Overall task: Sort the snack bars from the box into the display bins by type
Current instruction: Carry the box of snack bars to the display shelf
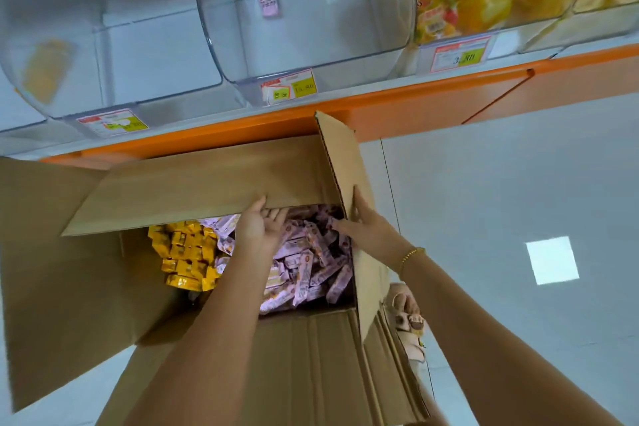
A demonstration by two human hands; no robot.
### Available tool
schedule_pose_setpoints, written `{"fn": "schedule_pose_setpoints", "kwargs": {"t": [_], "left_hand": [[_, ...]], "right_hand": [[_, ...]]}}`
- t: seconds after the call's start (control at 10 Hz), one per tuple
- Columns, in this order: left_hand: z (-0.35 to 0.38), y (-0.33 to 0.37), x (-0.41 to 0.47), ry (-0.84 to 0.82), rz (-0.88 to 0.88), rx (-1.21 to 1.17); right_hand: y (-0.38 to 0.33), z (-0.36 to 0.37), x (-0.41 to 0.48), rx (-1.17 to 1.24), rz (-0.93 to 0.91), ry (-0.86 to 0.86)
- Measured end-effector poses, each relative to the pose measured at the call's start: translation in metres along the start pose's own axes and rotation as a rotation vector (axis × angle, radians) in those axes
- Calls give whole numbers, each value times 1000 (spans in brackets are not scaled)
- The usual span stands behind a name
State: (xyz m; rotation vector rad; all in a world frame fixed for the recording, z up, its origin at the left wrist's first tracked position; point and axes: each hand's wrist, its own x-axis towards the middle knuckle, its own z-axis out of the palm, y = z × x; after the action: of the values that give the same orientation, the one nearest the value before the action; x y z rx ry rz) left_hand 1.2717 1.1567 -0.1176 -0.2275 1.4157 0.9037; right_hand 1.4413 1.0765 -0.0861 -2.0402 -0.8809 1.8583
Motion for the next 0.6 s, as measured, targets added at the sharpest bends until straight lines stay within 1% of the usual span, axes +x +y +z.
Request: {"fn": "schedule_pose_setpoints", "kwargs": {"t": [0.1, 0.2, 0.3, 0.4, 0.5, 0.6], "left_hand": [[12, 15, -21, -1, 72, 47], [40, 39, -29, -150, 299, 268], [61, 59, -15, -57, 744, 962], [54, 64, 10, 7, 1118, 1381], [30, 66, 24, -87, 1155, 1412], [18, 85, 21, -182, 1227, 1399]], "right_hand": [[20, -35, -15, 275, -36, -58], [61, -99, -25, 671, 88, 80], [114, -136, -3, 501, 239, 267], [132, -123, 36, -79, 312, 476], [126, -69, 68, -516, 312, 478], [141, -6, 82, -581, 278, 121]]}}
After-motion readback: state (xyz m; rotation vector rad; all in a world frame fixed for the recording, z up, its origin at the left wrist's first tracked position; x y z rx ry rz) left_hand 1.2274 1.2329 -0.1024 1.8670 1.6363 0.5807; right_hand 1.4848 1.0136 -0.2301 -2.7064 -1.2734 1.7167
